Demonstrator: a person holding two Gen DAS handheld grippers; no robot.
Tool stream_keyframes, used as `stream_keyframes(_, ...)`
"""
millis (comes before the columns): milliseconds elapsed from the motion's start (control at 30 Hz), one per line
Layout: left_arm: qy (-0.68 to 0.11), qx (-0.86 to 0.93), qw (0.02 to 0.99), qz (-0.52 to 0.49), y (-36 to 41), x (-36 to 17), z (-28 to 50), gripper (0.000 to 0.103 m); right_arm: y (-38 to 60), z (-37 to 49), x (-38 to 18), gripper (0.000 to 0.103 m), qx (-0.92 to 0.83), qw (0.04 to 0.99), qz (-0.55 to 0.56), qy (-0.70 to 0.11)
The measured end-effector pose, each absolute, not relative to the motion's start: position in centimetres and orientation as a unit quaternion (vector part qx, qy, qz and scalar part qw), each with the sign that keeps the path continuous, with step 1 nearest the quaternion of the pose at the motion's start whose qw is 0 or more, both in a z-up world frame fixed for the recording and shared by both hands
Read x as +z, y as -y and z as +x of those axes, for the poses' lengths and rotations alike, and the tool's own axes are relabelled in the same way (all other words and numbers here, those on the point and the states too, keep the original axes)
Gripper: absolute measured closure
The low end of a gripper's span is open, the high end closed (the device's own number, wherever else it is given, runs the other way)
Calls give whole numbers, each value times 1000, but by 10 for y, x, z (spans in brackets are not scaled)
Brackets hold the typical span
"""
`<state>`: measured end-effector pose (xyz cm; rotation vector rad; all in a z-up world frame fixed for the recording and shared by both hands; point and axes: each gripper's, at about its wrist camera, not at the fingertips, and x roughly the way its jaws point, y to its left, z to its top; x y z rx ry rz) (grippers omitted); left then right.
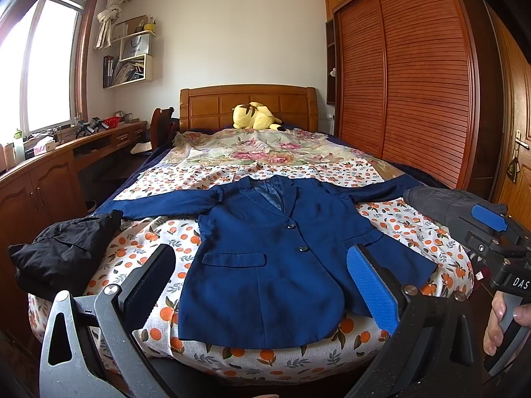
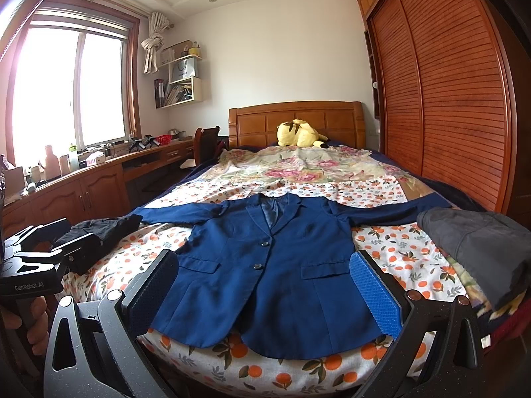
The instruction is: Fold large clothes
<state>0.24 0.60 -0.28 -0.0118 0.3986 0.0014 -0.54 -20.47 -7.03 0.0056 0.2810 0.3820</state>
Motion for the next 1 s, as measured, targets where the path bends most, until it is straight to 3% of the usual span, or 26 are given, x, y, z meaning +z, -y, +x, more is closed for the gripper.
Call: stream_keyframes(1000, -200, 2, 980, -7, -7, -6, 2, 0, 206, -4, -71, 0, 190, 971, 6, -142)
